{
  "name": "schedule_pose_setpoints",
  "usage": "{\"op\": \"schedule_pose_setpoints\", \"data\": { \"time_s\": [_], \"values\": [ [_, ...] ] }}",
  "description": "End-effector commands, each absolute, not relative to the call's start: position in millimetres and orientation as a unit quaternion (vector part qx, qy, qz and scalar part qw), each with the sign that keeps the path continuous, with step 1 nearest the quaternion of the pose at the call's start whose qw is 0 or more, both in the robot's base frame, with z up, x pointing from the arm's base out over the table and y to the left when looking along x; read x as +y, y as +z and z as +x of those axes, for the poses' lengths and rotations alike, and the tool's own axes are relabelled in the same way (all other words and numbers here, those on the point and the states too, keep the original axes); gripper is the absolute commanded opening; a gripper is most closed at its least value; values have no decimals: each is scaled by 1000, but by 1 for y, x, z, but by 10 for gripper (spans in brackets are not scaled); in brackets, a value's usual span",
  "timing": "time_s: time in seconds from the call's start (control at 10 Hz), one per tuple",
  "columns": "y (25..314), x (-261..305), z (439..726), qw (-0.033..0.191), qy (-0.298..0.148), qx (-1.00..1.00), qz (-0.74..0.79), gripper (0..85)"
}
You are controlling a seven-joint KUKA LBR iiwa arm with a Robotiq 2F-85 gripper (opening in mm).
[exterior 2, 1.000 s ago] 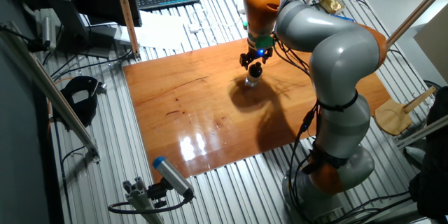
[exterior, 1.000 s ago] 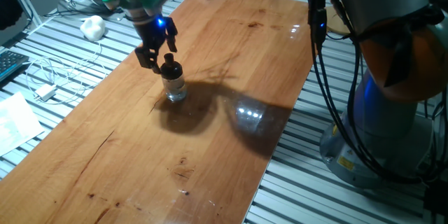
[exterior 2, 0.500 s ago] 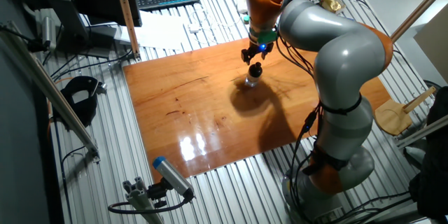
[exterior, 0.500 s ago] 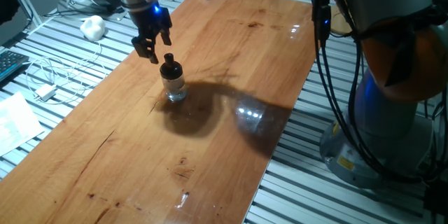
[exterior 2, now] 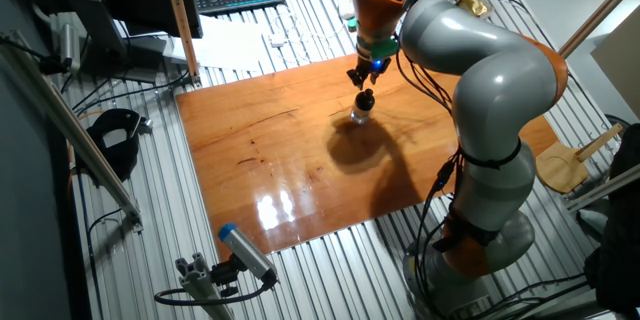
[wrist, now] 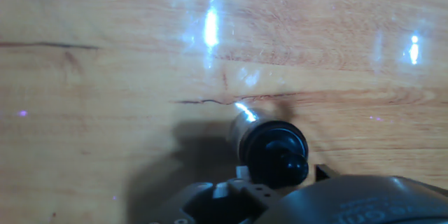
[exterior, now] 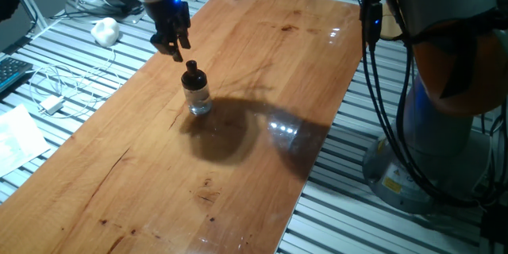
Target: Screw the lid onto the jar
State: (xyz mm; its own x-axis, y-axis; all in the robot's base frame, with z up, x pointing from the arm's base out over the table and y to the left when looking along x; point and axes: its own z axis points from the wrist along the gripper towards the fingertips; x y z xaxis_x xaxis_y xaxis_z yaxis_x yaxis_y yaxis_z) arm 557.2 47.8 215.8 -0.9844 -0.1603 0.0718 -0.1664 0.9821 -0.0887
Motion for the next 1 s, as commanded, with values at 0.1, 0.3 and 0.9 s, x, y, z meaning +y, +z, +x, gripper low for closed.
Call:
{"op": "schedule_pose_setpoints", "data": {
  "time_s": [0.1, 0.3, 0.9],
  "values": [
    [223, 46, 555, 44, 44, -994, 93, 170],
    [227, 45, 552, 56, 40, -992, 102, 0],
    [224, 44, 553, 52, 37, -991, 114, 0]
  ]
}}
